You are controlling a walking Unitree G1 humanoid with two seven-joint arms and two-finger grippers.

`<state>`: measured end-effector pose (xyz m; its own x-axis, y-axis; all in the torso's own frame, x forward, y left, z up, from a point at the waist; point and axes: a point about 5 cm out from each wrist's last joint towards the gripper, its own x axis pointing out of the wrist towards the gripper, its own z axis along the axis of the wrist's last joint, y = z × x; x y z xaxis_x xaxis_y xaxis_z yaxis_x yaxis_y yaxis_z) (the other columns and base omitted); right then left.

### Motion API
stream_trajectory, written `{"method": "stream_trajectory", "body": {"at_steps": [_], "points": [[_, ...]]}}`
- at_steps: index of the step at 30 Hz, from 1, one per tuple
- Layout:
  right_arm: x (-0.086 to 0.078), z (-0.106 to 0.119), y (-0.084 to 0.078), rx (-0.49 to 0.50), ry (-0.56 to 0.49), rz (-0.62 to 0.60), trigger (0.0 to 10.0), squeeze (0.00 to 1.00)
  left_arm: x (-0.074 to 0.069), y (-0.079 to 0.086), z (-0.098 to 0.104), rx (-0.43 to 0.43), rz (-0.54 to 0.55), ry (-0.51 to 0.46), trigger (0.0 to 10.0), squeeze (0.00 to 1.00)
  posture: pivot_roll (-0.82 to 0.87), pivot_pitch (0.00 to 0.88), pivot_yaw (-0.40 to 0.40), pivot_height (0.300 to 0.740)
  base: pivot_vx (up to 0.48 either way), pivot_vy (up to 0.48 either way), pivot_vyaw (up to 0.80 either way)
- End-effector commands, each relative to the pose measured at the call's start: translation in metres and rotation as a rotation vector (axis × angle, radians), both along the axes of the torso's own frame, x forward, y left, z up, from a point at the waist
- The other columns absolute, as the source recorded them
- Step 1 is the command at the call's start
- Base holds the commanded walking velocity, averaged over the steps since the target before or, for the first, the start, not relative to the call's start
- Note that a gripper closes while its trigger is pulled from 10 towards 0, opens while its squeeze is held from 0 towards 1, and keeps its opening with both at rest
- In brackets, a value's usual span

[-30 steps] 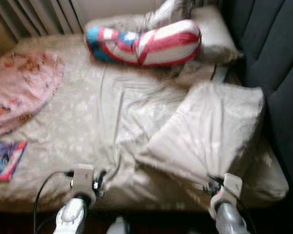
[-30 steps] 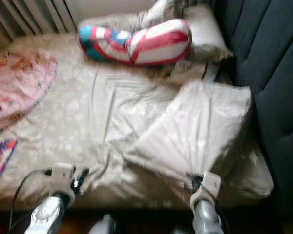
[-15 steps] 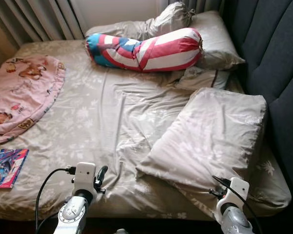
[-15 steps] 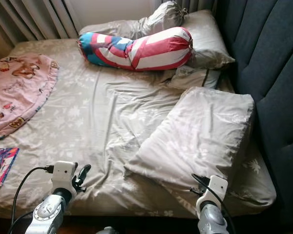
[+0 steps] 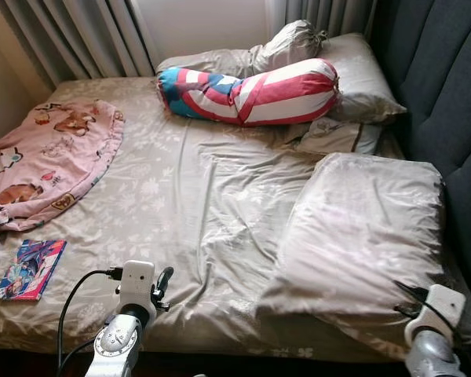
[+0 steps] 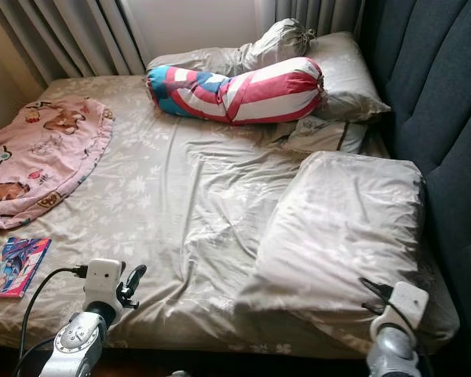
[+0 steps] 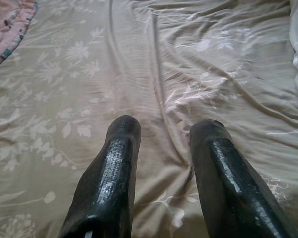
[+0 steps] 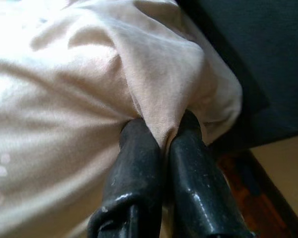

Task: Clean up the room

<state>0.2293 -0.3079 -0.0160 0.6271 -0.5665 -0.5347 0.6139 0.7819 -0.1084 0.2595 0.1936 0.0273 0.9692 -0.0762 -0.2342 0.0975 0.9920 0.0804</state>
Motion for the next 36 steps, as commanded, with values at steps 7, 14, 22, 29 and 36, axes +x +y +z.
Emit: {"method": "stream_trajectory", "body": {"at_steps": [7,14,22,29,36], "points": [[-0.022,0.070,-0.104,-0.269,-0.092,-0.258,10.0,0.00,-0.003,0.007,-0.005,0.010,0.006,0.022,10.0,0.00,-0.10,0.092,0.087,0.740,0.000,0.000,0.00],[-0.032,0.101,-0.136,-0.333,-0.112,-0.352,10.0,0.00,-0.004,0.007,-0.006,0.014,-0.001,0.030,10.0,0.00,-0.11,0.097,0.091,0.740,0.000,0.000,0.00],[-0.022,0.075,-0.112,-0.256,-0.071,-0.266,10.0,0.00,-0.005,0.005,-0.008,0.019,-0.007,0.037,10.0,0.00,-0.09,0.102,0.098,0.740,0.000,0.000,0.00],[-0.012,0.075,-0.101,-0.255,-0.120,-0.239,10.0,1.00,-0.004,0.008,-0.009,0.016,-0.002,0.041,10.0,0.00,-0.10,0.100,0.094,0.740,0.000,0.000,0.00],[0.010,0.074,-0.079,-0.260,-0.186,-0.057,10.0,0.00,-0.002,0.006,-0.012,0.006,-0.005,0.046,10.0,0.00,-0.10,0.092,0.085,0.740,0.000,0.000,0.00]]}}
